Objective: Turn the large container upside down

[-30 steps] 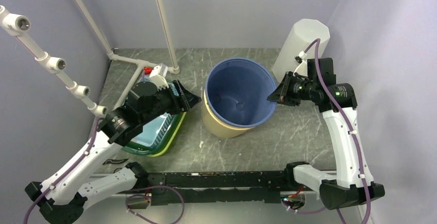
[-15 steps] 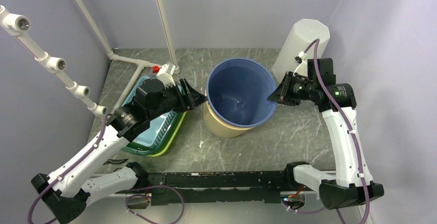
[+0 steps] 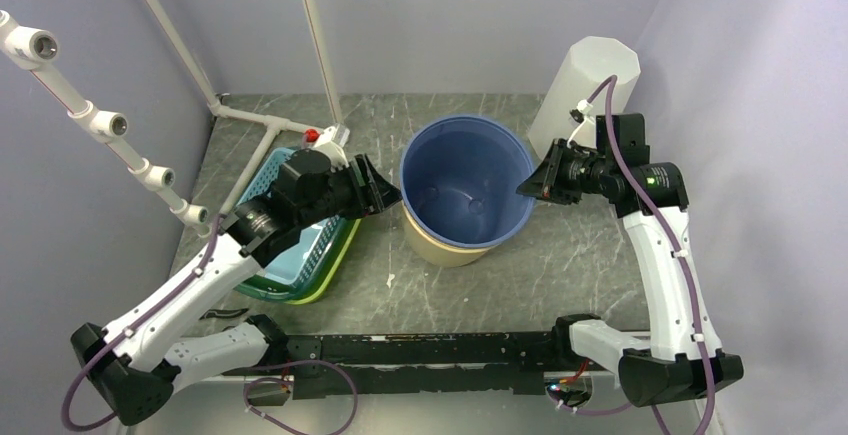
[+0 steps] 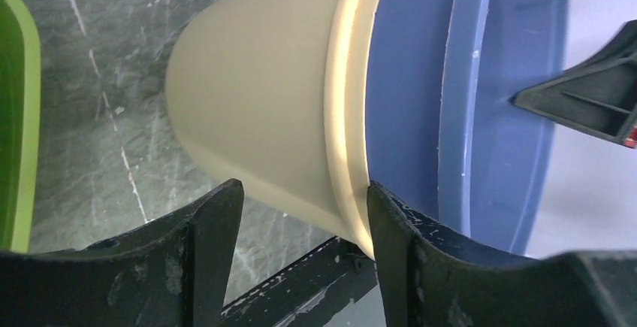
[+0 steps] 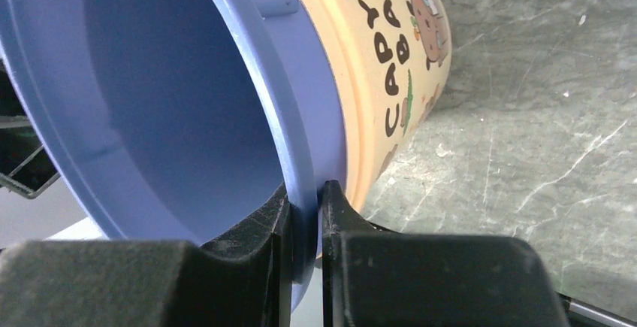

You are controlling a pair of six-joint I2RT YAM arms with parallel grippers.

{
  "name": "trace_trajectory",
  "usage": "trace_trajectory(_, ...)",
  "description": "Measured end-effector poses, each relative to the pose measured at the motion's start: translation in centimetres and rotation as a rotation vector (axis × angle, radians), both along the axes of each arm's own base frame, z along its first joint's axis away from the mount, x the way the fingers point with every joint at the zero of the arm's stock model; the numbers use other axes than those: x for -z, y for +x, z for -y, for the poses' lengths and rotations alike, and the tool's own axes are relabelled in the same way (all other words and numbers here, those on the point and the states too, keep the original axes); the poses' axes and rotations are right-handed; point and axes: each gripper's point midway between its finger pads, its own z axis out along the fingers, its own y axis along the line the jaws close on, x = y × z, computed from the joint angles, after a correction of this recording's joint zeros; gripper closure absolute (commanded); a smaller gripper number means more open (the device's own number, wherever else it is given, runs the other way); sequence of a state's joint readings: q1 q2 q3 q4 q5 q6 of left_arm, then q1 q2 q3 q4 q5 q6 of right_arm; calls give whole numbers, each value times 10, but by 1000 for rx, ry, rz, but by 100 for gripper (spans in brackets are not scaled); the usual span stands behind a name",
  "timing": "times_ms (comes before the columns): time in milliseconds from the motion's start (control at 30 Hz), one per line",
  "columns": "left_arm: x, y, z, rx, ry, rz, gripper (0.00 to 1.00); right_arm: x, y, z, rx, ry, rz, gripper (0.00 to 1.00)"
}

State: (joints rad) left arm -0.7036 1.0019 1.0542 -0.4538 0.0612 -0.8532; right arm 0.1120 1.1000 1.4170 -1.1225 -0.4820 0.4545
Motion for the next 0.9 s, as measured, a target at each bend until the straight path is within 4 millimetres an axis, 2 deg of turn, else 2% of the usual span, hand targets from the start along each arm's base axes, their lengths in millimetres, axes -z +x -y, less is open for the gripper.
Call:
trace_trajectory(133, 21, 4, 2, -4, 53, -55, 34, 5, 3, 1, -6, -8, 7, 100)
trace_trajectory(233, 30, 4, 2, -3, 75, -79, 34, 7, 3, 1, -10, -12, 7, 100)
trace_trajectory(900, 30, 9, -10, -31, 144, -50, 35, 5, 13, -14, -35, 87, 30, 100)
